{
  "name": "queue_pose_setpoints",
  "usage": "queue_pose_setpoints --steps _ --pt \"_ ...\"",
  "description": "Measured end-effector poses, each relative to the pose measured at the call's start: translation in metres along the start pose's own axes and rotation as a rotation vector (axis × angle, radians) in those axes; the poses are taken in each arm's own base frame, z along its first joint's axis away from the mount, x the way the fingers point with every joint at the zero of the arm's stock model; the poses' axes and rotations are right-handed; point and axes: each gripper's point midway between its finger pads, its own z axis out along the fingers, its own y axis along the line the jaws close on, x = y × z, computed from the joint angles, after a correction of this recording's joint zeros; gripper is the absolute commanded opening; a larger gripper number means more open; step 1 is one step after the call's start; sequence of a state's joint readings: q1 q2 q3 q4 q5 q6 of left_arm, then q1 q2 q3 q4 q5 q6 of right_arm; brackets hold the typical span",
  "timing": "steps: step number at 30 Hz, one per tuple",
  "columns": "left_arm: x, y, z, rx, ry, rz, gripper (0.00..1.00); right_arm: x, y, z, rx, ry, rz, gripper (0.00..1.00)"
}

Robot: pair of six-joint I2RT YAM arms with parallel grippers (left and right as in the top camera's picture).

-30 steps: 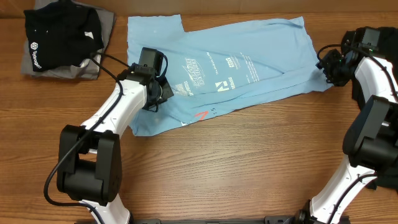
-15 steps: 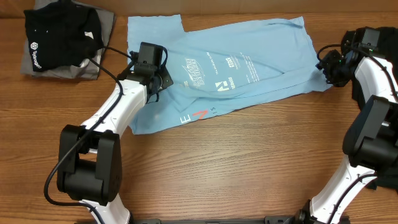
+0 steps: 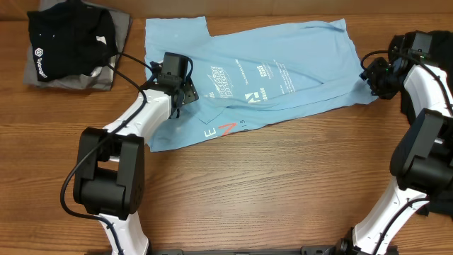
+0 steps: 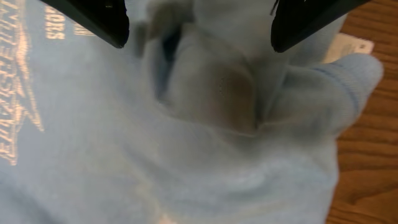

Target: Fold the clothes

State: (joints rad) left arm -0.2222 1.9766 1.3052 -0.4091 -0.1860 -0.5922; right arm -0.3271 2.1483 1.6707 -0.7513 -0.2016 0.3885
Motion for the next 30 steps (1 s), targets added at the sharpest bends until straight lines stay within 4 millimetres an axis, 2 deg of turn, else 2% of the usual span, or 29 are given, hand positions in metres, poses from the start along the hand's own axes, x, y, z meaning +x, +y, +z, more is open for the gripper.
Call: queue_pose_setpoints --steps 5,8,10,16,22,30 --pt "0.003 0.018 -0.001 -0.045 0.036 0.004 0.71 0.000 0.000 0.000 0.000 0.000 0.000 0.53" --pt "0.006 0.029 -0.012 -0.062 0.068 0.002 0.67 0.000 0.000 0.000 0.000 0.000 -0.001 0.56" --pt "0.008 0.027 -0.021 -0.039 0.090 -0.003 0.64 -0.001 0.001 0.000 -0.003 -0.004 -0.003 0.56" --pt "0.033 -0.008 -0.034 0.147 0.229 -0.026 0.64 -0.001 0.009 0.002 -0.015 -0.017 -0.020 0.57" --pt "0.053 -0.035 -0.040 0.223 0.291 -0.018 0.64 0.008 0.025 0.005 -0.025 -0.004 -0.053 0.57" --pt "0.085 -0.063 -0.023 0.289 0.385 -0.035 0.63 0.012 0.030 0.006 -0.022 -0.001 -0.066 0.57"
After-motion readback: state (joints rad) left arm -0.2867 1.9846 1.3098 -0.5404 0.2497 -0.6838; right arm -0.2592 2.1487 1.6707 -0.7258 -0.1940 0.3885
